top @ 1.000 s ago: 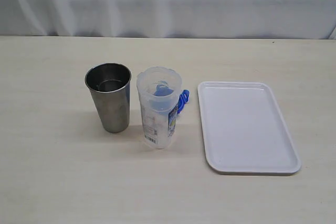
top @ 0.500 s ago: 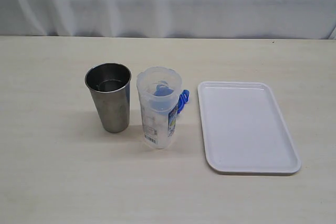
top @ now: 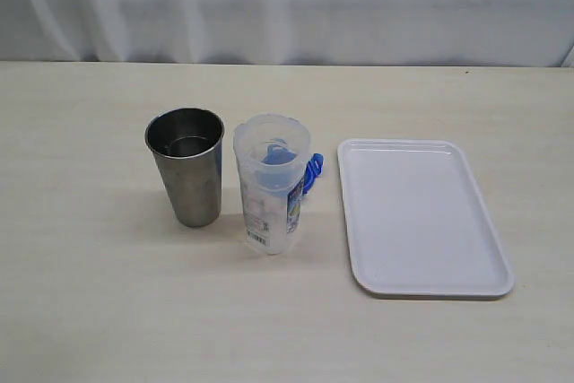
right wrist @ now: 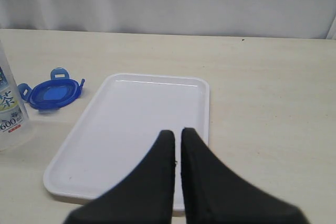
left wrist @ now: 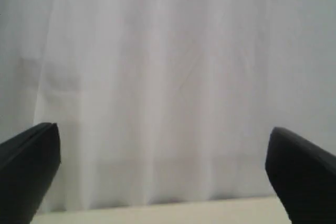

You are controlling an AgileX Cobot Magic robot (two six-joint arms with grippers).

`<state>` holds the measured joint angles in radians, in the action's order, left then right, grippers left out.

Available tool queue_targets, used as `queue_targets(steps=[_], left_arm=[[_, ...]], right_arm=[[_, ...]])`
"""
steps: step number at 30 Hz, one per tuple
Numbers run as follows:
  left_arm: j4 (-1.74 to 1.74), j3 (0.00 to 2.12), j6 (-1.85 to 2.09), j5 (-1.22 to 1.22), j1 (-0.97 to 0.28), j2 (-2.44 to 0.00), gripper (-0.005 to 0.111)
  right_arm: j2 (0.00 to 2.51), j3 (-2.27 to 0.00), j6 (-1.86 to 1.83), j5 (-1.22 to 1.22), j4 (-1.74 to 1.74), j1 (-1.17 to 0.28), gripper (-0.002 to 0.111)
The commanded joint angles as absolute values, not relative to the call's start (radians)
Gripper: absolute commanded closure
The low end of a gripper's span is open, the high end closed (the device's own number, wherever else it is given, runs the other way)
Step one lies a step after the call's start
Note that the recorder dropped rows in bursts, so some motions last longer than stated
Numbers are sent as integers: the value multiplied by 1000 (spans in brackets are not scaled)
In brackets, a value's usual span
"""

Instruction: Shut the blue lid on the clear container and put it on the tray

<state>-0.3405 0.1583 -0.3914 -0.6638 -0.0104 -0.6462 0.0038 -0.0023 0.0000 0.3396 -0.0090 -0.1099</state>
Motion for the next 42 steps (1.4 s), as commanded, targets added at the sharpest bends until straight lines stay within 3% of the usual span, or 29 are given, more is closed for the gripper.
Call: queue_targets(steps=[1, 10, 20, 36, 42], left_arm=[[-412, 164, -401, -725, -6, -881, 2], [-520, 166, -386, -1102, -6, -1361, 2], [-628, 287, -397, -1135, -6, -1640, 2], [-755, 293, -395, -1214, -6, -1681, 2], [-773, 293, -164, -1204, -6, -1684, 2]], right_arm=[[0, 0, 0, 341, -7, -105, 104], [0, 0, 0, 341, -7, -105, 104], [0, 0, 0, 341, -7, -105, 104], [0, 0, 0, 341, -7, -105, 104], [0, 0, 0, 341, -7, -105, 104]])
